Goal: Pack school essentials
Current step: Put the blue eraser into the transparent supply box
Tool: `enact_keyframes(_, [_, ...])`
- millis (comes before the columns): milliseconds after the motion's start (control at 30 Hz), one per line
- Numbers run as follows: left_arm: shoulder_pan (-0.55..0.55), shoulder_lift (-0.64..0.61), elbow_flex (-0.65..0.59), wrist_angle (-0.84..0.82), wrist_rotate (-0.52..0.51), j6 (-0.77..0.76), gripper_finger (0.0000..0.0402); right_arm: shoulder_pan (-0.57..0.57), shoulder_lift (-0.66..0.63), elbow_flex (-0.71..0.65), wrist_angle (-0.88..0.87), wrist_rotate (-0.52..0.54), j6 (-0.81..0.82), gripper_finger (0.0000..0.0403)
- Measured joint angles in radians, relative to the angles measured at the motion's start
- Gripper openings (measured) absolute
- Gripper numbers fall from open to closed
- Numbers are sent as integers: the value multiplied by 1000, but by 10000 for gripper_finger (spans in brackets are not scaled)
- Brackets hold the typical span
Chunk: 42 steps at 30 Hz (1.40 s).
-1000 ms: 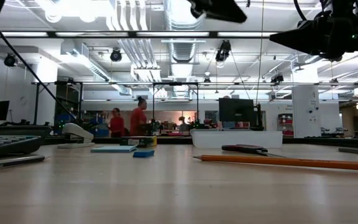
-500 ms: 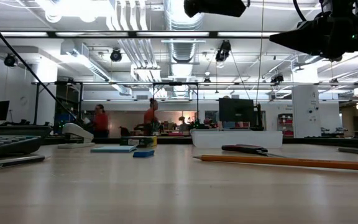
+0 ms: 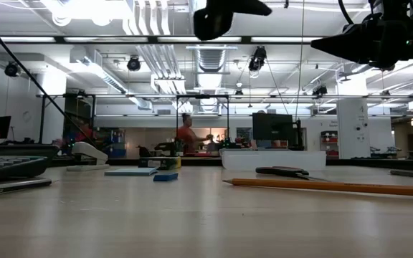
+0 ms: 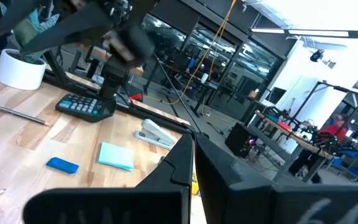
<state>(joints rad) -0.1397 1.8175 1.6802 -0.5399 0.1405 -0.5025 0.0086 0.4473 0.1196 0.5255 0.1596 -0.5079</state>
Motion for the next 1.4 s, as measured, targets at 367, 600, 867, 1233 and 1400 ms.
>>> enact_keyframes(367, [-96, 0, -3, -175, 40, -147, 70, 0, 0, 0, -4, 0, 13, 9])
enact_keyframes(600, [-110, 13, -42, -220, -41, -160, 70, 0, 0, 0, -4, 0, 13, 9])
enact_keyframes(867, [-62, 13, -194, -218, -177, -458, 70, 0, 0, 0, -4, 0, 12, 9])
enact_keyframes(1233, [12, 13, -355, -201, -237, -723, 98, 0, 0, 0, -4, 0, 9, 9])
enact_keyframes(1400, [16, 13, -375, -201, -288, -693, 140, 0, 0, 0, -4, 0, 6, 9])
